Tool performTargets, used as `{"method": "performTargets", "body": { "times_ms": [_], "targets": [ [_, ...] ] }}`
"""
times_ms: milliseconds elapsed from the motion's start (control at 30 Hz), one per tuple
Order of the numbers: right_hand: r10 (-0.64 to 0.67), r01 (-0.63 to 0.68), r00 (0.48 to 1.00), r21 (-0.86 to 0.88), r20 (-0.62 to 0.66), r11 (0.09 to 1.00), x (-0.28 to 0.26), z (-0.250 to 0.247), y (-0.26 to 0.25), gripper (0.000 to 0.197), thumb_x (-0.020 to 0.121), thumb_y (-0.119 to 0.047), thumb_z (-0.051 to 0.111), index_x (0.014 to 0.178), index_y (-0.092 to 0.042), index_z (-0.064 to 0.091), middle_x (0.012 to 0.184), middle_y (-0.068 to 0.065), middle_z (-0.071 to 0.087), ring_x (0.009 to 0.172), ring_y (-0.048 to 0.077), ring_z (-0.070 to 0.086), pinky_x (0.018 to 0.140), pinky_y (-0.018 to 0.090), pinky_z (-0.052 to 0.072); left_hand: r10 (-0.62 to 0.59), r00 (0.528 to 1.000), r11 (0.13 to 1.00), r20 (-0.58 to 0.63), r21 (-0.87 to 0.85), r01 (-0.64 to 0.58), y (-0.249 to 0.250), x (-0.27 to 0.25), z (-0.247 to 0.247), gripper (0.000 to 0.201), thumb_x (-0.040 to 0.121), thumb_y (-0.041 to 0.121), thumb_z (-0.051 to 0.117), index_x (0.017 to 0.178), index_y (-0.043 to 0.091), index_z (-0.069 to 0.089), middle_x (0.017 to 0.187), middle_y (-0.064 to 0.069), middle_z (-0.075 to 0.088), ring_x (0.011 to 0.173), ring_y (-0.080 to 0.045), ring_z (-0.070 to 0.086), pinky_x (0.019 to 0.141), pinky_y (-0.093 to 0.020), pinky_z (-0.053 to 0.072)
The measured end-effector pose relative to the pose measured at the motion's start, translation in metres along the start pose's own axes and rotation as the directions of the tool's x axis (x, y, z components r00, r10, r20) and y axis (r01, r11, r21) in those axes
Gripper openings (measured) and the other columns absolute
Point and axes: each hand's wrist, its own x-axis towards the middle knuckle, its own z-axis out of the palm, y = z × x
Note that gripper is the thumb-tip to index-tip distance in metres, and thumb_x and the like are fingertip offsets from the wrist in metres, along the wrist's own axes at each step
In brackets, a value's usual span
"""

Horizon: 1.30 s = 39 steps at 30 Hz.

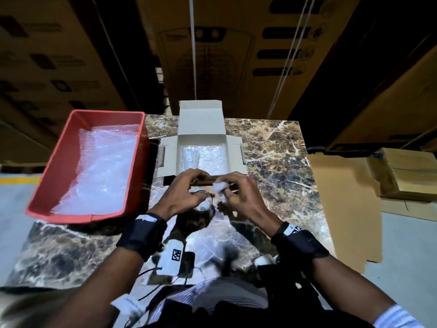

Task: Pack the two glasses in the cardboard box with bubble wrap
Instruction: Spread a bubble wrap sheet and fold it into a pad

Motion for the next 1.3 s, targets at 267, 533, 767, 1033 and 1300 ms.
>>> {"method": "performTargets", "body": {
  "times_ms": [267,533,767,1033,1300],
  "targets": [
    [-0.072,0.080,0.986,-0.047,0.151,0.996,0.010,0.034,-0.022,0.027,0.084,0.003,0.067,0.106,-0.011,0.076,0.104,0.000,0.063,0.099,0.014,0.061,0.087,0.021,0.050,0.005,0.998,0.989,0.062,-0.145,0.004,-0.041,-0.031,0.007,0.079,0.062,0.014,0.082,0.131,0.042,0.055,0.128,0.017,0.062,0.114,-0.001,0.061,0.093,-0.020,0.050],
    [-0.212,0.292,0.943,-0.330,0.258,0.898,0.009,0.044,-0.025,0.030,0.078,-0.012,0.078,0.107,-0.019,0.076,0.112,-0.002,0.071,0.098,0.020,0.064,0.078,0.029,0.051,-0.025,1.000,0.984,-0.005,-0.175,0.024,-0.060,-0.024,0.023,0.064,0.067,0.019,0.093,0.125,0.021,0.067,0.109,0.010,0.073,0.095,-0.004,0.070,0.082,-0.022,0.055],
    [-0.286,0.442,0.875,-0.400,0.391,0.803,0.007,0.057,-0.013,0.043,0.069,-0.021,0.090,0.110,-0.020,0.075,0.107,0.005,0.067,0.093,0.021,0.058,0.058,0.025,0.049,-0.025,1.000,0.969,0.001,-0.247,0.024,-0.066,-0.022,0.025,0.070,0.062,0.022,0.093,0.128,0.024,0.068,0.114,0.011,0.073,0.098,-0.008,0.071,0.085,-0.028,0.058],
    [-0.215,0.435,0.863,-0.457,0.457,0.776,0.004,0.049,-0.019,0.040,0.061,-0.018,0.096,0.098,-0.021,0.080,0.115,0.005,0.070,0.098,0.023,0.069,0.060,0.034,0.063,-0.033,0.999,0.966,0.005,-0.257,0.033,-0.069,-0.019,0.025,0.066,0.060,0.024,0.091,0.122,0.024,0.069,0.103,0.013,0.073,0.090,-0.001,0.067,0.081,-0.020,0.052],
    [0.035,0.132,0.905,-0.358,0.425,0.924,0.015,0.046,-0.042,0.024,0.090,-0.006,0.068,0.113,-0.011,0.075,0.116,0.005,0.072,0.100,0.017,0.068,0.090,0.021,0.054,-0.049,0.999,0.950,0.003,-0.307,0.047,-0.073,-0.017,0.028,0.063,0.060,0.019,0.091,0.118,0.026,0.070,0.105,0.009,0.075,0.096,-0.010,0.072,0.087,-0.033,0.059]
  ]
}}
